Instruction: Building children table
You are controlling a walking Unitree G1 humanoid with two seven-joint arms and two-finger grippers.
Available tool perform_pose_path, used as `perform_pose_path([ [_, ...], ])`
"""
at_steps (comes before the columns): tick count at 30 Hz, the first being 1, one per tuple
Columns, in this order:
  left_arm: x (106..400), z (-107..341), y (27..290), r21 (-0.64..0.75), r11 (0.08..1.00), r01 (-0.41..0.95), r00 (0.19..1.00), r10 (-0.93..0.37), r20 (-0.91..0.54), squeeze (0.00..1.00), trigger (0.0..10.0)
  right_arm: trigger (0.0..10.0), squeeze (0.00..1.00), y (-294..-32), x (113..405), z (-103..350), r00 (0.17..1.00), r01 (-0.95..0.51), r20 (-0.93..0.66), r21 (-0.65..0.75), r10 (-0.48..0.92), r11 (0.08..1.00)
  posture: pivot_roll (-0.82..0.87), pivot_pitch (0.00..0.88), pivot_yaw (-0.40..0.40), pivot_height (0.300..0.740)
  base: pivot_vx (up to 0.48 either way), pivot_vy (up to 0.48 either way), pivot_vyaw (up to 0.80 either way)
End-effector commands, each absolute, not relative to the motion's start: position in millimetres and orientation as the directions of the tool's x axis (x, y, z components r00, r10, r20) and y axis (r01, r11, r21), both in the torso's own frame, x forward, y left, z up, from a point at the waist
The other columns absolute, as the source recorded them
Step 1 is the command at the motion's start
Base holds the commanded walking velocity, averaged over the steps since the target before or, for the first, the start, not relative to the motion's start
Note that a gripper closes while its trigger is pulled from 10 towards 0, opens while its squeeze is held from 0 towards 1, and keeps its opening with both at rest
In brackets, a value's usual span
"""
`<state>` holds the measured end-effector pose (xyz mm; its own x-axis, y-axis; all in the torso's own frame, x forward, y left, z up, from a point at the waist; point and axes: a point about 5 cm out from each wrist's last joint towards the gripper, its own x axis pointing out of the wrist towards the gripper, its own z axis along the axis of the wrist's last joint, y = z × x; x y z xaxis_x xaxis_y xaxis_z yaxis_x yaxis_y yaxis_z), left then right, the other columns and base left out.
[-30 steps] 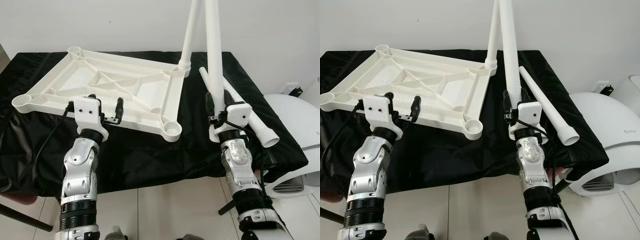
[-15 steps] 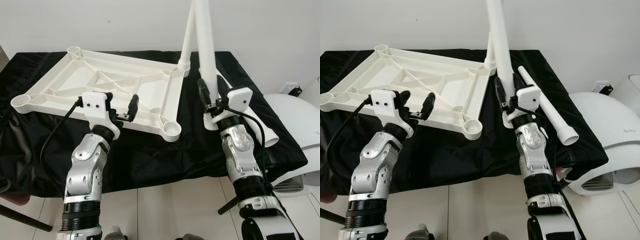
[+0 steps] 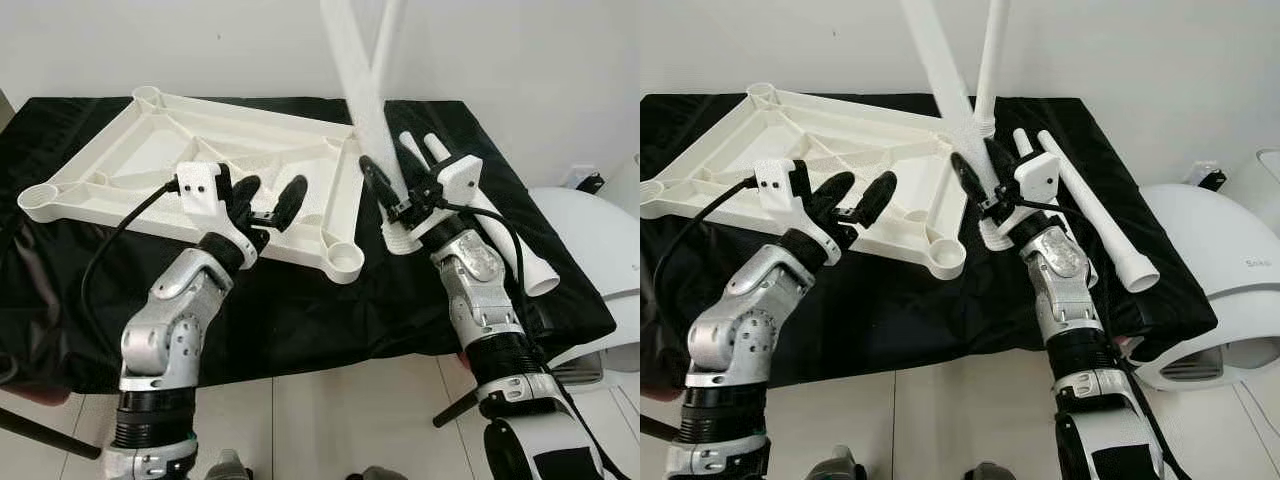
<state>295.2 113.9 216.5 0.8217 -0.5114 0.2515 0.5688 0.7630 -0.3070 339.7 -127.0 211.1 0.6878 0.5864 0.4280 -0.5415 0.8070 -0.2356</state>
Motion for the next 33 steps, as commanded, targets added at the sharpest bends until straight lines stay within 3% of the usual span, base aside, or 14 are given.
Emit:
perform_pose_path([
  [1,282,226,100,-0.228,0.554,0.8,0.599,-0.731,0.326,0.0,10.0,10.0,0.0,-123,337,213,0.658,-0.58,0.425,-0.24,0.622,0.778,0.04,0.053,-0.021,0.74,0.0,0.0,0.0],
  [5,272,232,95,-0.215,0.455,0.864,0.503,-0.798,0.333,0.0,10.0,10.0,0.0,-118,333,209,0.631,-0.635,0.398,-0.228,0.666,0.738,0.04,0.058,-0.017,0.74,0.0,0.0,0.0],
  [13,271,244,99,-0.255,0.368,0.894,0.443,-0.813,0.377,0.0,10.0,10.0,0.0,-114,326,206,0.579,-0.717,0.368,-0.195,0.727,0.67,0.03,0.064,-0.008,0.74,0.0,0.0,0.0],
  [33,287,261,115,-0.301,0.35,0.887,0.452,-0.79,0.414,0.0,10.0,10.0,0.0,-110,312,203,0.501,-0.802,0.314,-0.181,0.806,0.569,0.01,0.048,0.009,0.74,0.0,0.0,0.0],
])
